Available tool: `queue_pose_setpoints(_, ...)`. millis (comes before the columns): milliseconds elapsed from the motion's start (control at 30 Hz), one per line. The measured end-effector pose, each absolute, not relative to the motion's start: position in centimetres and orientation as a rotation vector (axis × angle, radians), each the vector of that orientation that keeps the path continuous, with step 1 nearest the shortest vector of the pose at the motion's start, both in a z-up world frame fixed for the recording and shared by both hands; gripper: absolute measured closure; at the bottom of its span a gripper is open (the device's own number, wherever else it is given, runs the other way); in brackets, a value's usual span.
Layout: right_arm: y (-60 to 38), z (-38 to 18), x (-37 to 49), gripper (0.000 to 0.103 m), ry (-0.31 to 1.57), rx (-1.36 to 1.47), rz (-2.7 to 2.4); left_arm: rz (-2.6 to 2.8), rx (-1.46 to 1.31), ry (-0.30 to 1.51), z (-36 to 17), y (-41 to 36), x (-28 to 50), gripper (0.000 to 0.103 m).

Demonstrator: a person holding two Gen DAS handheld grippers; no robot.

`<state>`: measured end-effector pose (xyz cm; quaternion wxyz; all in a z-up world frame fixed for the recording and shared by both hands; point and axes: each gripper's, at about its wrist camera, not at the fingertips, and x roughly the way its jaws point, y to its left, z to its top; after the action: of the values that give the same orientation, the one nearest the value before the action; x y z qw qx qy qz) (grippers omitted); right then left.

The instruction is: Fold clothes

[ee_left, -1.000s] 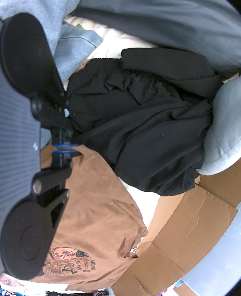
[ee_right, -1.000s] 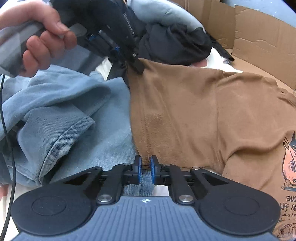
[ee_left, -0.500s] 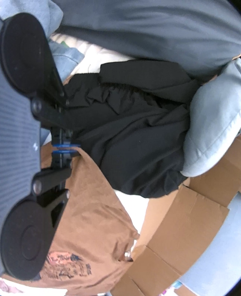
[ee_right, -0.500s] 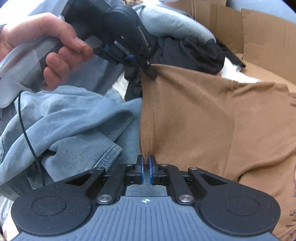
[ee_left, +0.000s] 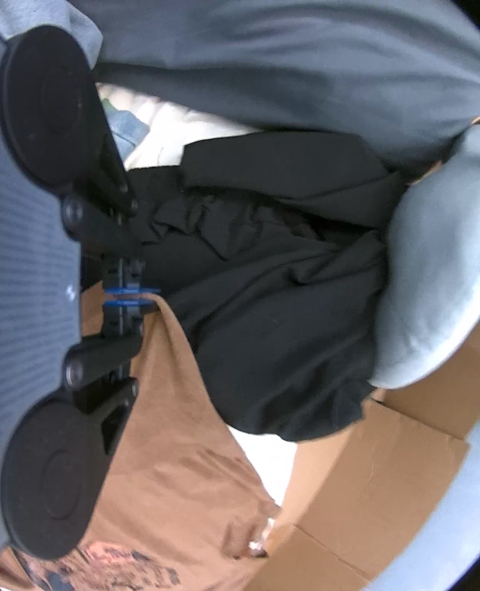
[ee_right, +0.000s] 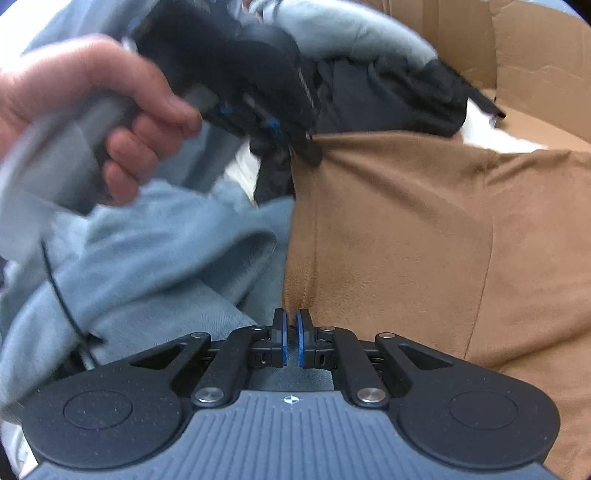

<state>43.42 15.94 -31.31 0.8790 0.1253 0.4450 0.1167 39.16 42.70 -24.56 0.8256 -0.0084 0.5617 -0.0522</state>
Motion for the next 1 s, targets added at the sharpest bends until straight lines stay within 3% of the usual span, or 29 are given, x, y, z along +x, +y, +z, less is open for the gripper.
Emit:
queue_pose_setpoints(100, 15.6, -32.1, 43.8, 0.098, 0.957, 0.279, 0.249, -0.081, -0.019, 1.172, -23.8, 43.0, 38.5, 0.091)
queue_pose_setpoints(300, 15.4, -31.2, 42.7, 0.084, 0.943, 0.331, 0.286, -0.122, -0.082, 1.096, -20.4, 42.9, 35.9, 0.092)
queue_pose_setpoints(367, 14.6, -30.5, 41.7, 0.078, 0.929, 0.361, 0.288, -0.158, -0.098, 1.088, -19.6, 42.3, 34.6, 0.092)
queue_pose_setpoints(433, 13.4, -29.7, 40.2, 0.064, 0.910, 0.390, 0.271, -0.187, -0.117, 1.087, -19.3, 41.3, 33.2, 0.092)
queue_pose_setpoints(1000, 3.9, -27.7, 31.6, 0.062, 0.908, 0.360, 0.045, -0.234, -0.171, 1.137, -25.2, 36.8, 24.8, 0.093)
